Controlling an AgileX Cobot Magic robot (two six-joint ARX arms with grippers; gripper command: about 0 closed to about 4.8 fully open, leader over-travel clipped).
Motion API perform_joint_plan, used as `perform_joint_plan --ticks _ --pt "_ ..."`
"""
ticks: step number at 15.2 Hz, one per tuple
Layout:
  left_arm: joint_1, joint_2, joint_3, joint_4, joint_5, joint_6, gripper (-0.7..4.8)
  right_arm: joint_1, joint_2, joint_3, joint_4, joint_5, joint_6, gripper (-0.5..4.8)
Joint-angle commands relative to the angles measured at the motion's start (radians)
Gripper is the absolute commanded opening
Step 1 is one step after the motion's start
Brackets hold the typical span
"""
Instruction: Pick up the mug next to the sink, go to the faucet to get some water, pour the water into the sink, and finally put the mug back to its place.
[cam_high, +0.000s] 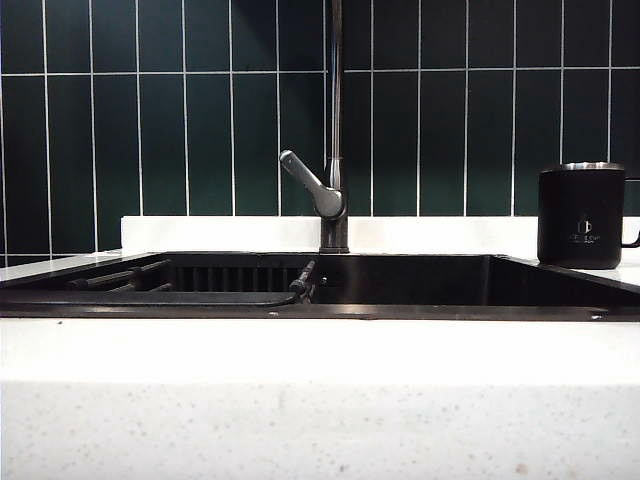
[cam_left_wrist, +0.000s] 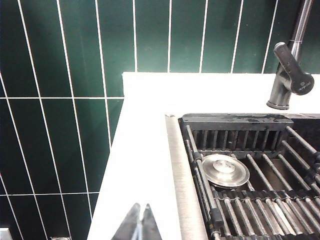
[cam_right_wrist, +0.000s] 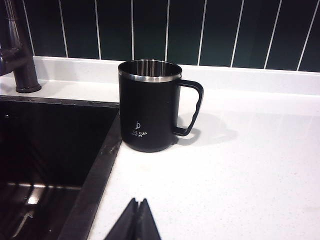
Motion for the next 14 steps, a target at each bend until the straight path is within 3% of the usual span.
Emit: perform_joint_plan --ticks 1,5,8,11,14 --pt "-0.001 0.000 0.004 0.007 0.007 0.000 -0.05 0.000 -0.003 0.003 0.006 -0.002 0.077 -0.06" --pt "-0.001 0.000 0.004 0.007 0.007 0.000 -0.05 0.000 -0.003 0.003 0.006 -0.001 0.076 -0.06" --pt "-0.001 0.000 0.004 0.016 0.008 -0.060 -0.05 0.001 -0.003 0.003 0.019 -0.001 0.129 -0.06" --pt "-0.001 0.000 0.023 0.063 0.071 -0.059 -0.06 0.001 -0.003 0.009 0.080 0.002 0.188 -0.06" --pt "-0.001 0.000 0.035 0.095 0.075 -0.056 -0.06 0.001 -0.003 0.069 0.085 -0.002 0.206 -0.06"
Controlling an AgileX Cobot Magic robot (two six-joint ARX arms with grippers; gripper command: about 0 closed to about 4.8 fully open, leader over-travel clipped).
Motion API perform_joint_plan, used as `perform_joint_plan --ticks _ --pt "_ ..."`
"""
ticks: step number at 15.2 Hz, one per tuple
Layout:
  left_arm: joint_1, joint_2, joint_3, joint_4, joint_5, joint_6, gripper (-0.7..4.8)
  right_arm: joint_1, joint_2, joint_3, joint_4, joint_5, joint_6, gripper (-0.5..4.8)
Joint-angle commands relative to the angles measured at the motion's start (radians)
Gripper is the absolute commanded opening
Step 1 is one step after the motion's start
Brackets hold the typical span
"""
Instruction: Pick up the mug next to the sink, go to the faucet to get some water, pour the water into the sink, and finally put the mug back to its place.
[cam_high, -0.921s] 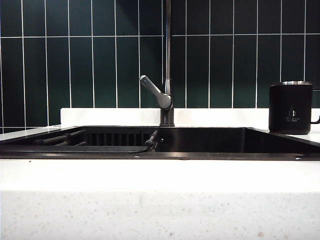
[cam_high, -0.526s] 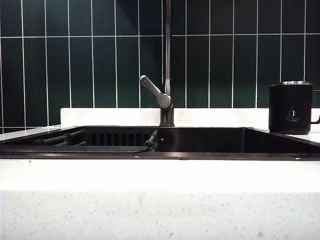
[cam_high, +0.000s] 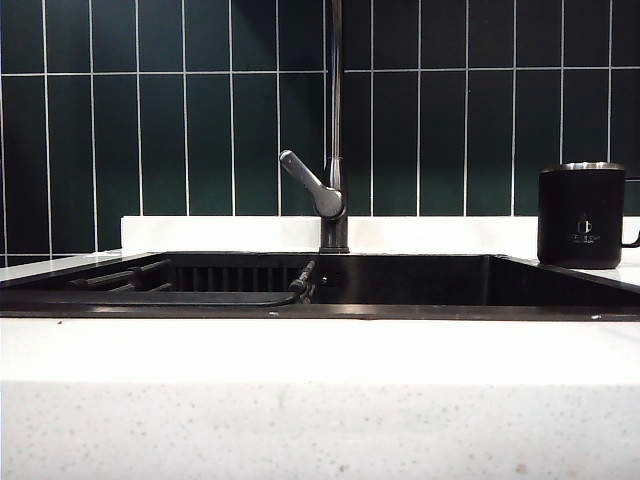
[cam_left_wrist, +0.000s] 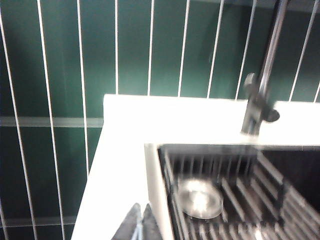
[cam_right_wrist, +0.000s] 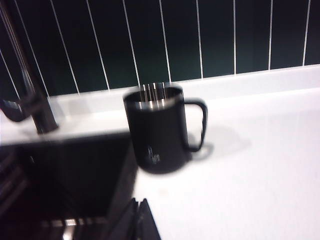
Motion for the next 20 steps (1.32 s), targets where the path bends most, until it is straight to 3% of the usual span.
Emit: perform_joint_plan --ticks 1,7,9,12,16,18,20 --pt "-0.001 0.000 0.010 0.033 0.011 0.000 -0.05 0.001 -0.002 0.093 0.021 -0.001 0.013 -0.05" --pt "-0.001 0.000 0.081 0.082 0.029 -0.002 0.11 0.000 0.044 0.272 -0.053 0.002 0.006 0.14" --pt "-0.001 0.001 0.134 0.035 0.036 0.026 0.33 0.000 0.126 0.347 -0.062 0.002 -0.023 0.52" --pt "-0.001 0.047 0.205 0.001 0.052 0.076 0.35 0.000 0.317 0.482 -0.063 0.003 -0.118 0.54" --pt "-0.001 0.269 0.337 -0.012 0.142 0.110 0.35 0.001 0.533 0.631 -0.086 0.003 -0.203 0.60" --pt "-0.001 0.382 0.408 -0.004 0.162 0.109 0.35 0.001 0.580 0.632 0.002 0.003 -0.202 1.39" --pt "-0.001 0.473 0.466 0.033 0.215 0.109 0.35 0.001 0.594 0.632 0.070 0.003 -0.202 1.39"
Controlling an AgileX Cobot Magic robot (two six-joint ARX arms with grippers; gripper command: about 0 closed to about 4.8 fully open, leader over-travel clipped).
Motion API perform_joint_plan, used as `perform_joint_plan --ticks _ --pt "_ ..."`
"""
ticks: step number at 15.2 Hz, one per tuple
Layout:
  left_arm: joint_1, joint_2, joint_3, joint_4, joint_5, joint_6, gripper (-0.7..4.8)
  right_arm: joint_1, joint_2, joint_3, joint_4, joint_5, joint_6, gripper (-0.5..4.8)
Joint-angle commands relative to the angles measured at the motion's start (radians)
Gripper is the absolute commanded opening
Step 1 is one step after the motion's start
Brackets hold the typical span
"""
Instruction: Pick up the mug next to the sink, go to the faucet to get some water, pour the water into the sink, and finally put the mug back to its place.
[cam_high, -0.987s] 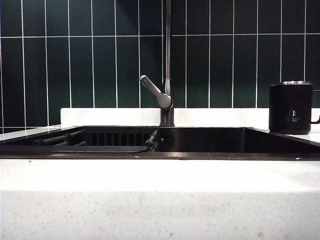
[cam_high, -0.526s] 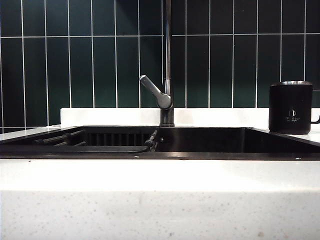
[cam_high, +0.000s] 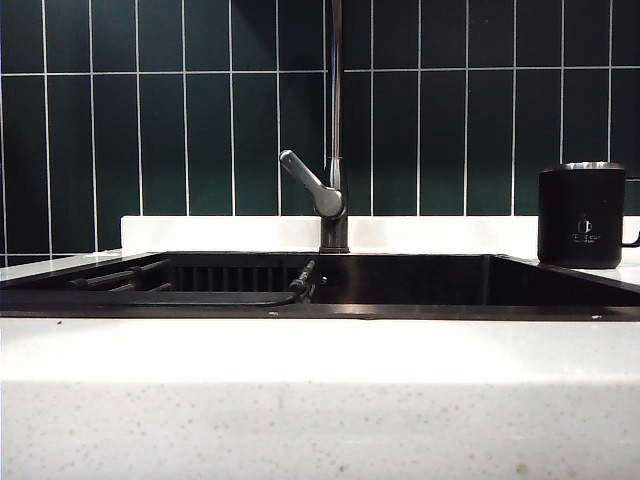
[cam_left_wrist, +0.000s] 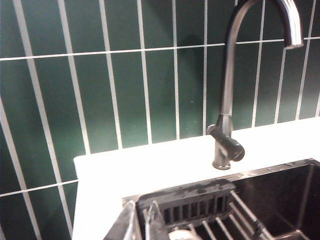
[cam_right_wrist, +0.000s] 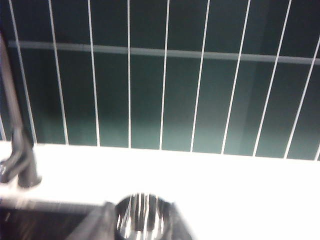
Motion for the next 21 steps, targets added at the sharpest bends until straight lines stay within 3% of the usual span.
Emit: perform_joint_plan --ticks 1,4,9,17,19,21 --pt "-0.001 0.107 0.058 0.105 0.085 -0.001 0.35 0.001 0.000 0.008 0.101 0.015 -0.003 1.40" --pt "-0.001 0.212 0.067 0.154 0.092 -0.003 0.35 0.000 0.050 0.017 0.059 0.116 -0.003 1.50" --pt "-0.001 0.346 0.068 0.182 0.097 0.000 0.35 0.000 0.185 0.060 0.010 0.158 -0.002 1.73" --pt "-0.002 0.475 0.069 0.260 0.126 0.000 0.38 0.001 0.386 0.060 0.003 0.167 0.004 1.73" --pt "-0.002 0.509 0.085 0.260 0.156 0.000 0.84 0.001 0.411 0.059 -0.011 0.167 0.004 1.74" --pt "-0.002 0.542 0.112 0.261 0.159 0.000 0.84 0.001 0.422 0.059 -0.013 0.167 0.005 1.74"
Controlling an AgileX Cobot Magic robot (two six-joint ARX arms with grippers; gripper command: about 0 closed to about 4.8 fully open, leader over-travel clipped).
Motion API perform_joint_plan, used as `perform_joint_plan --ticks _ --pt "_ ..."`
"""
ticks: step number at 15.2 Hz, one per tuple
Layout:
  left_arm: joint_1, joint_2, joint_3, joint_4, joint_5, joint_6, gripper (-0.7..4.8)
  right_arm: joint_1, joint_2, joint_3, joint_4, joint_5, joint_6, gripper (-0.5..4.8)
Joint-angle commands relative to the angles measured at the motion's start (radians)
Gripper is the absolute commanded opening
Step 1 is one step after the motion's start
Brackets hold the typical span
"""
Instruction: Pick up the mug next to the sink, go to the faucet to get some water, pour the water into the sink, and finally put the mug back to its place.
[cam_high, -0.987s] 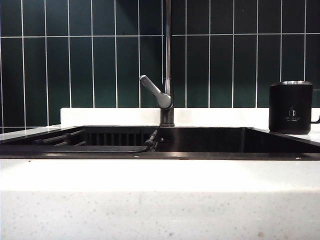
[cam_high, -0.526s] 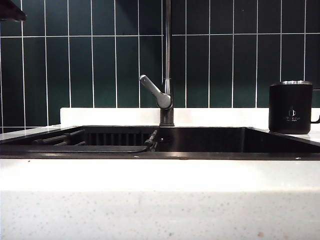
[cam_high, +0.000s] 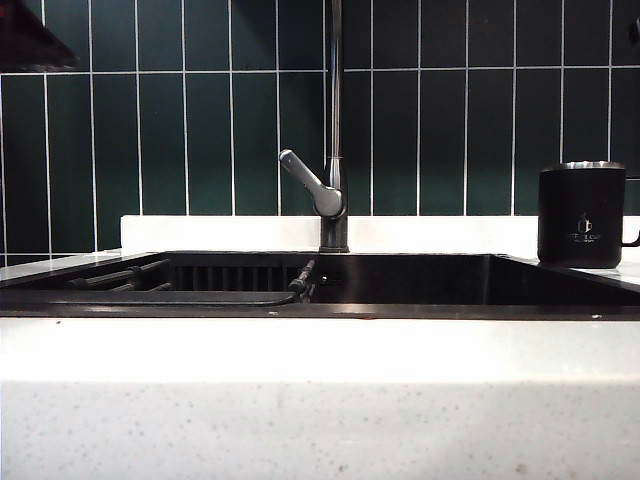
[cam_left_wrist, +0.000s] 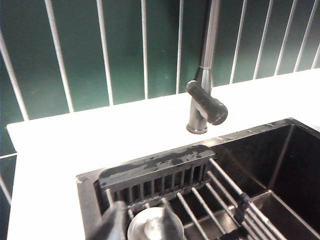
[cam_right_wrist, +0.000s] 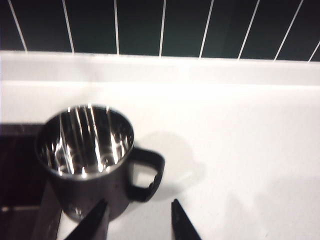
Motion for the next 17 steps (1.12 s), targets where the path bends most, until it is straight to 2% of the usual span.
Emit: perform_joint_plan --ticks 1,4,5,8,10,11,12,17 --pt "-0.002 0.076 0.063 0.026 0.019 0.001 0.85 0.001 0.024 0.006 0.006 0.005 0.006 1.77" --pt "-0.042 0.196 0.140 0.029 0.036 0.002 0.85 0.001 0.069 0.006 -0.001 0.005 0.043 1.81" --pt "-0.079 0.238 0.159 0.041 0.032 0.016 0.85 0.000 0.091 0.006 0.000 0.005 0.058 1.81" --pt "-0.132 0.330 0.161 0.108 0.007 0.053 0.85 0.000 0.167 0.006 0.042 0.005 0.058 1.81" --pt "-0.133 0.377 0.161 0.147 0.006 0.053 0.85 0.000 0.221 0.006 0.079 0.029 0.057 1.87" --pt "-0.133 0.403 0.161 0.177 0.005 0.053 0.86 -0.001 0.262 0.007 0.113 0.032 0.057 2.14" --pt "-0.133 0.431 0.161 0.217 0.003 0.055 0.90 -0.002 0.310 0.007 0.152 0.047 0.057 2.14" --pt "-0.133 0.489 0.198 0.226 -0.010 0.072 0.90 -0.002 0.447 0.007 0.276 0.051 0.057 2.13"
